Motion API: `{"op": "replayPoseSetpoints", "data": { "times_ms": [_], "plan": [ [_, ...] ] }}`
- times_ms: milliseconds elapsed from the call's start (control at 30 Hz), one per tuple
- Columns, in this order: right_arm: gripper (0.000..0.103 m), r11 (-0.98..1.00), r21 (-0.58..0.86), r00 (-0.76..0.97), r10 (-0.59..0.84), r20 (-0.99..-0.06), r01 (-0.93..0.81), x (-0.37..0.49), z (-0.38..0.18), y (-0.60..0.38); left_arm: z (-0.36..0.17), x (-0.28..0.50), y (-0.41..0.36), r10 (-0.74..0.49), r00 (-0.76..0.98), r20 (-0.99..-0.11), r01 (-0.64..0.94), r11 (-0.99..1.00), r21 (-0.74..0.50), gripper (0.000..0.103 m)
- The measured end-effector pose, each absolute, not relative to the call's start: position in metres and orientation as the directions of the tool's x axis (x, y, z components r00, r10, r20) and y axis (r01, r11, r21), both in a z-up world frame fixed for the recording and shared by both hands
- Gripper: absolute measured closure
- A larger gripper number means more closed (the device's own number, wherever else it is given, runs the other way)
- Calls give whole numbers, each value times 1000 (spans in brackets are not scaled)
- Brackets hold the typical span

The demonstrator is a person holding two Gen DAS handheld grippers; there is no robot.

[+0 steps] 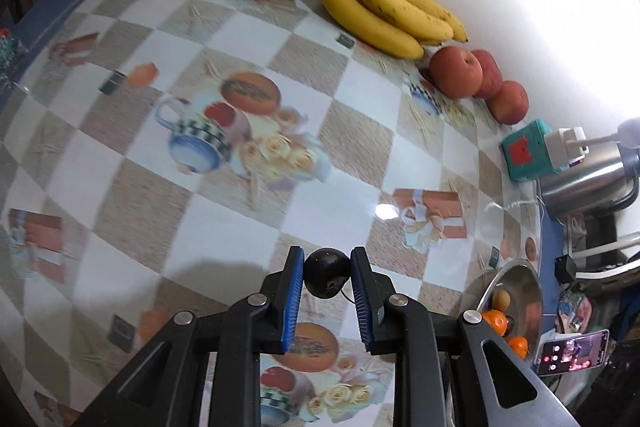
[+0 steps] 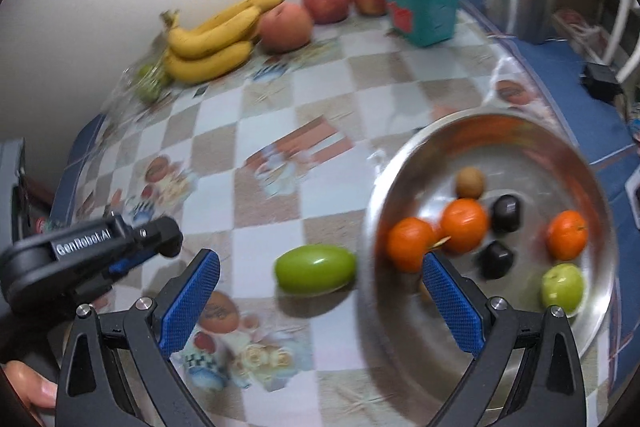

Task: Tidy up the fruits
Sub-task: 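Lift the dark plum with the left tool while the right tool approaches the green mango, then grasp the green mango with the right tool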

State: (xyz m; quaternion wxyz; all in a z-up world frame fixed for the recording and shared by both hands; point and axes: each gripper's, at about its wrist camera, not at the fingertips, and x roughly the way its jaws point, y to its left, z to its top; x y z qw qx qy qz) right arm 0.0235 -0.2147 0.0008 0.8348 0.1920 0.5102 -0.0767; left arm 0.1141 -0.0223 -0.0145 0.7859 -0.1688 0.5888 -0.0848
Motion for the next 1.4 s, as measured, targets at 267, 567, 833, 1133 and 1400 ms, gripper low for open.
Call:
{"op": "replayPoseSetpoints", "data": {
  "times_ms": [267, 567, 833, 1133, 1400],
  "plan": [
    [23, 939, 211, 438, 74, -896, 273, 32, -9, -195, -12, 115, -9, -345, 304, -888, -98, 916, -389, 77],
    [36, 964, 104, 379, 4, -925, 245, 41, -24, -182, -15, 115, -8, -365, 295, -883, -111, 905, -411, 78],
    [43, 979, -18, 355, -92, -931, 205, 44, -28, -171, -15, 115, -9, -367, 292, -883, -111, 904, -413, 78],
    [52, 976, -137, 345, -189, -919, 169, 46, -32, -163, -16, 115, -9, -365, 293, -884, -110, 905, -411, 78],
    [53, 980, -85, 355, -147, -923, 182, 45, -30, -167, -16, 115, -9, -366, 291, -884, -112, 904, -412, 78]
  ]
}}
